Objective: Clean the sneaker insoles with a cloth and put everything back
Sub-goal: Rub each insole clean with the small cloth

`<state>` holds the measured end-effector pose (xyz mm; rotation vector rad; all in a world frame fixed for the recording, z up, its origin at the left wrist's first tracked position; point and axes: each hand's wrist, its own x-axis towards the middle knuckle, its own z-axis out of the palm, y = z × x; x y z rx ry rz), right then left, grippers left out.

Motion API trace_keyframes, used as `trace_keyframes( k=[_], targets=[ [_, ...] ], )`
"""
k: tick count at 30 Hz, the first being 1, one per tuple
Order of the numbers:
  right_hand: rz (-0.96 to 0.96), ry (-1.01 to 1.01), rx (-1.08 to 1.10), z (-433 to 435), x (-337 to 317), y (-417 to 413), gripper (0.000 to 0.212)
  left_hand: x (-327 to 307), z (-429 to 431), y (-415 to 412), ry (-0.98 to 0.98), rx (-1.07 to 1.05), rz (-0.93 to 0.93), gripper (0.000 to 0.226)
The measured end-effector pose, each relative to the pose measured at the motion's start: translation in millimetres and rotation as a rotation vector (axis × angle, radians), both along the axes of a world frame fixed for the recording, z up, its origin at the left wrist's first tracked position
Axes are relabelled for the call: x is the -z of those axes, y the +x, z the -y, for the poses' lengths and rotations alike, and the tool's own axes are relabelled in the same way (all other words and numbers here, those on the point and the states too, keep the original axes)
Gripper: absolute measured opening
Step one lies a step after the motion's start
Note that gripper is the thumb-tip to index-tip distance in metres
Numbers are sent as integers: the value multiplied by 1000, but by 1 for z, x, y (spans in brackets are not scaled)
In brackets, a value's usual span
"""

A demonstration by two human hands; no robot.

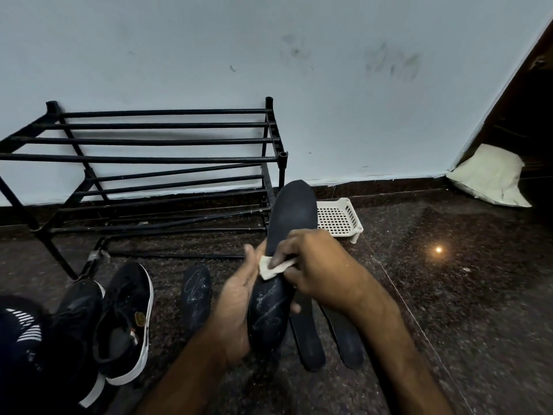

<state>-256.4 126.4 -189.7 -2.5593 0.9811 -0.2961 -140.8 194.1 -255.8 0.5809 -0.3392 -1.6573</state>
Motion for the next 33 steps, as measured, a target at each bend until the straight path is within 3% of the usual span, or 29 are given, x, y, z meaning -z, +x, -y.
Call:
trace_keyframes(
  k=[6, 11, 13, 17, 22, 27, 33],
  targets=[
    [42, -239, 326, 15, -2, -18, 25, -5, -3, -8, 7, -79, 156, 42],
    [32, 40, -33, 14, 0, -23, 26, -4, -3, -2, 21, -133, 183, 42],
    [12, 5, 18, 19, 1, -27, 26, -3, -5, -4, 10, -104, 227, 41],
    [109, -267, 271, 22, 3, -27, 25, -6, -5, -8, 42, -101, 229, 43],
    [-3, -43, 23, 11, -1, -16, 27, -10, -8, -5, 58, -98, 241, 37],
    [98, -285, 321, 16, 0, -21, 24, -13, -8, -9, 54, -77, 269, 47],
    [61, -80, 105, 19, -6, -29, 28, -8, -8, -9, 60, -93, 378, 50]
  ],
)
